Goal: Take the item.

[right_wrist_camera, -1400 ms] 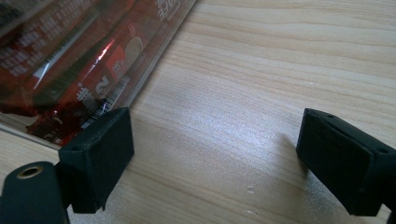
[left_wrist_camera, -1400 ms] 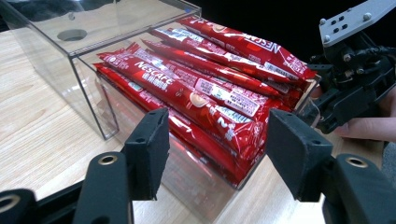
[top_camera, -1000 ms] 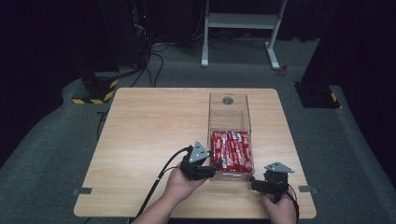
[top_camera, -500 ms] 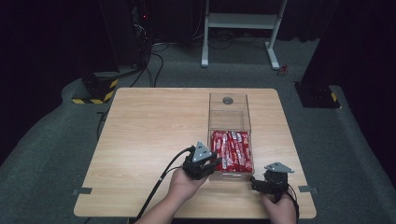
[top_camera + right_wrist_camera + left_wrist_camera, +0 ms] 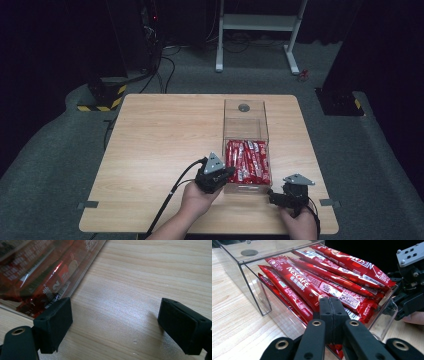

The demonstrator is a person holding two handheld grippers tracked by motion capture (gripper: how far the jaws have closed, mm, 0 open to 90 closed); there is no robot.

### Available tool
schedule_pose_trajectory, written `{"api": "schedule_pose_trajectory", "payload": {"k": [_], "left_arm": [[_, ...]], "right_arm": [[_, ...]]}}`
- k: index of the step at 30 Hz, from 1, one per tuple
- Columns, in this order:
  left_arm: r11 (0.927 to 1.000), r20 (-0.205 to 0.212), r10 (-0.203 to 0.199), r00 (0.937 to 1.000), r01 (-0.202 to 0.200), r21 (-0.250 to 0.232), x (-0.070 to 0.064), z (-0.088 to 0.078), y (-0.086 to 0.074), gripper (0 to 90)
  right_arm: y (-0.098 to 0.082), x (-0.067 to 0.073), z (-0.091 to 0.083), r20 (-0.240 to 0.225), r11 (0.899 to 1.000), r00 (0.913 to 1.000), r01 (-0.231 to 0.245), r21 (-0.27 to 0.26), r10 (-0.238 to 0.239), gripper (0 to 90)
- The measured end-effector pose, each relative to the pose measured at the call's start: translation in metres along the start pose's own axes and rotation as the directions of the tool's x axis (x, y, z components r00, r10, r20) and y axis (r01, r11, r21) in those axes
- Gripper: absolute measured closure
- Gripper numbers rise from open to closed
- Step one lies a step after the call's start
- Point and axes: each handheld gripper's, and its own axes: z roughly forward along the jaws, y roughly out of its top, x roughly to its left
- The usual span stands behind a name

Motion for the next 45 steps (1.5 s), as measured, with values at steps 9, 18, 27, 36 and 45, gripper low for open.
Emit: {"api": "schedule_pose_trajectory", "payload": {"k": [9,18,27,36,45], "left_arm": [[0.9998,0.017,-0.003,0.9999,0.004,-0.018,-0.002,-0.007,0.001,90.0],[0.9986,0.021,-0.01,0.9997,0.011,-0.052,0.0,-0.014,0.003,90.0],[0.9969,0.026,-0.014,0.9996,0.016,-0.078,0.002,-0.019,0.005,90.0],[0.9952,0.018,-0.008,0.9998,0.01,-0.097,0.007,-0.026,0.008,90.0],[0.9936,-0.008,-0.011,0.9999,0.01,-0.112,0.016,-0.035,0.009,90.0]], "right_arm": [[0.0,0.0,0.0,0.0,1.0,1.0,-0.002,0.0,0.002,12.3],[0.0,0.0,0.0,0.0,1.0,1.0,-0.002,0.0,0.002,12.3],[0.0,0.0,0.0,0.0,1.0,1.0,-0.002,0.001,0.002,12.4],[0.0,0.0,0.0,0.0,1.0,1.0,-0.002,0.0,0.002,12.4],[0.0,0.0,0.0,0.0,1.0,1.0,-0.002,0.0,0.002,12.4]]}}
